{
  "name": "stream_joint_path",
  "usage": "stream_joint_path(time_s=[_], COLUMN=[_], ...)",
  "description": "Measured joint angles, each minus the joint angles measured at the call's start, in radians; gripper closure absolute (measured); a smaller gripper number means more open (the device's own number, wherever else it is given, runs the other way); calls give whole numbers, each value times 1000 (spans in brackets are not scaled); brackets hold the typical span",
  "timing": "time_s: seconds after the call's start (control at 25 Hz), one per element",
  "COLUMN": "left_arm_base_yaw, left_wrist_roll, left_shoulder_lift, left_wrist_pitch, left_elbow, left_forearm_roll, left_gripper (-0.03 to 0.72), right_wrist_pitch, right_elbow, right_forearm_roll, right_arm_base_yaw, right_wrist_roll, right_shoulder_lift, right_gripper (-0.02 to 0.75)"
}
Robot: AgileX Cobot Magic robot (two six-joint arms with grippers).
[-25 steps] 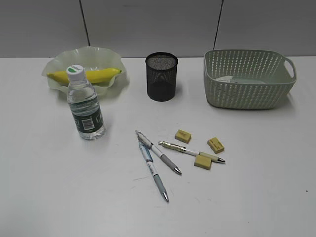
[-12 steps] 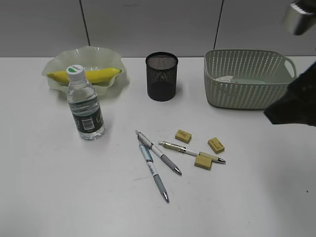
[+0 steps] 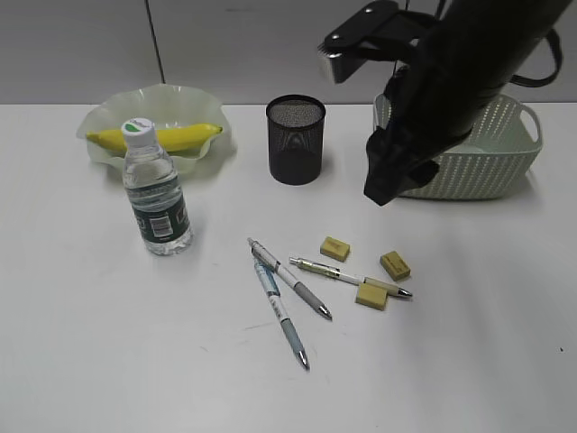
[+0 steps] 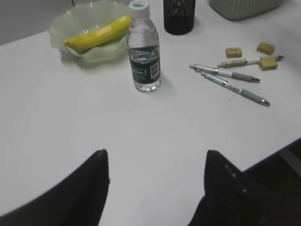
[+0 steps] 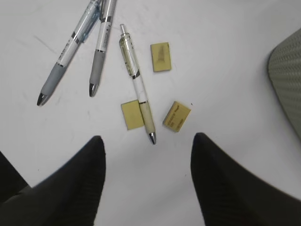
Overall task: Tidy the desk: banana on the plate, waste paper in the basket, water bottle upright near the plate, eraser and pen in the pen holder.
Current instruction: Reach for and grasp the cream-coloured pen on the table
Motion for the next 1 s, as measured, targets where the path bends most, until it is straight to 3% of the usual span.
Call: stream_joint_path(time_s=[0.4,1.0], left_arm_base_yaw=[-1,-1], left_wrist_roll=[0,0], left_shoulder_lift=[-47,-47], left_wrist_pitch=[1,1], left_elbow=[0,0], left_forearm_roll=[-1,-1], left_gripper=[218,220], right_wrist_pitch=[47,-53], right_elbow=[-109,-113], right_forearm_roll=[-65,-84], right_arm_base_yaw=[83,83], right_wrist_roll=[-1,-118], right_shoulder_lift=[230,431], right_gripper=[331,335])
